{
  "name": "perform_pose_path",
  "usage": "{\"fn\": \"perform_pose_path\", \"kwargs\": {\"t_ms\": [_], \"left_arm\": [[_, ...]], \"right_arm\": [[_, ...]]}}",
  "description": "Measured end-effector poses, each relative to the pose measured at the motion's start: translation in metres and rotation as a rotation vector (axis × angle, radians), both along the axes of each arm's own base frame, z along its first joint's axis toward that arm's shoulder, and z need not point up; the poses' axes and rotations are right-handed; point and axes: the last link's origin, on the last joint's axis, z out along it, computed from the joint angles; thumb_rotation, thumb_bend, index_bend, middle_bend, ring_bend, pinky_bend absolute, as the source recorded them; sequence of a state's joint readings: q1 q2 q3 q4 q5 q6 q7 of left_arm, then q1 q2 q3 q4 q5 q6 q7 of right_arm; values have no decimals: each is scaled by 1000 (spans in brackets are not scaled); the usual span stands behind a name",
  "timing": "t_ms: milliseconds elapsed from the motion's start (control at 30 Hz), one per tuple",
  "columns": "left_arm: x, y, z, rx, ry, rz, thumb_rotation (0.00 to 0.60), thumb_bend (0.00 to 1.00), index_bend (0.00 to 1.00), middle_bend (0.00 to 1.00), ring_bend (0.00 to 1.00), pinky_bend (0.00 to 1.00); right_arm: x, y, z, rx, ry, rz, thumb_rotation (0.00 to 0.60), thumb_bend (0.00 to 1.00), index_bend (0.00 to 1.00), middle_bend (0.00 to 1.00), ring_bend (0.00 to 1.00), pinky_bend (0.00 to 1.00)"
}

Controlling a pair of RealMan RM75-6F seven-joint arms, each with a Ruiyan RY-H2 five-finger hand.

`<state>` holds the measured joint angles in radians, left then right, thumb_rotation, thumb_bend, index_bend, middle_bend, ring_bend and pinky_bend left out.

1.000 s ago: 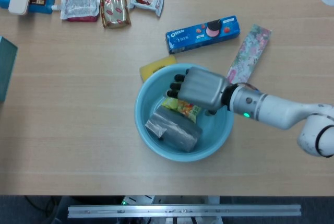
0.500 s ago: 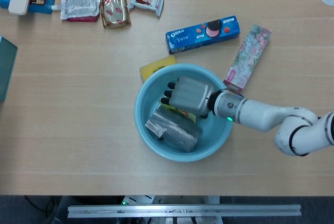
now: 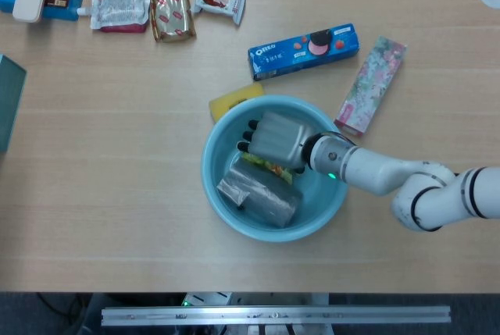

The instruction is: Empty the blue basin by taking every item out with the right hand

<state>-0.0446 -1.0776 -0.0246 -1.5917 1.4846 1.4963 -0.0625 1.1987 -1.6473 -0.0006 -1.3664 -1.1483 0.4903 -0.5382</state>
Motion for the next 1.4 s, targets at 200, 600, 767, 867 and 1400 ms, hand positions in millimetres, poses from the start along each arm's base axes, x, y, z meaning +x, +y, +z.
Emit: {"fn": "perform_pose_path", "kwargs": {"t_ms": [200,600,767,867,1400], "left_arm": [[-1,-1,2,2,-3,2,600,357,404,382,316,307],[-1,0,2,2,-6,-2,600,357,405,382,316,307],[-1,0,3,3,-4,-3,600,358,404,382,316,307],[0,1,3,3,-4,-5,600,357,404,382,316,307],[3,2,2,-1,-5,-19,600,357,405,382,316,307]], "right_arm": [[-1,1,-7,-22,-17,15,600,59,488,460,431,587],[0,0,-4,-59,-102,51,600,102,658,579,613,724],[3,-6,12,-81,-163,43,600,102,658,579,614,724],[4,-12,26,-107,-198,40,600,101,659,579,614,724],[-20,-66,98,-343,-305,-102,600,101,659,577,582,724]]}}
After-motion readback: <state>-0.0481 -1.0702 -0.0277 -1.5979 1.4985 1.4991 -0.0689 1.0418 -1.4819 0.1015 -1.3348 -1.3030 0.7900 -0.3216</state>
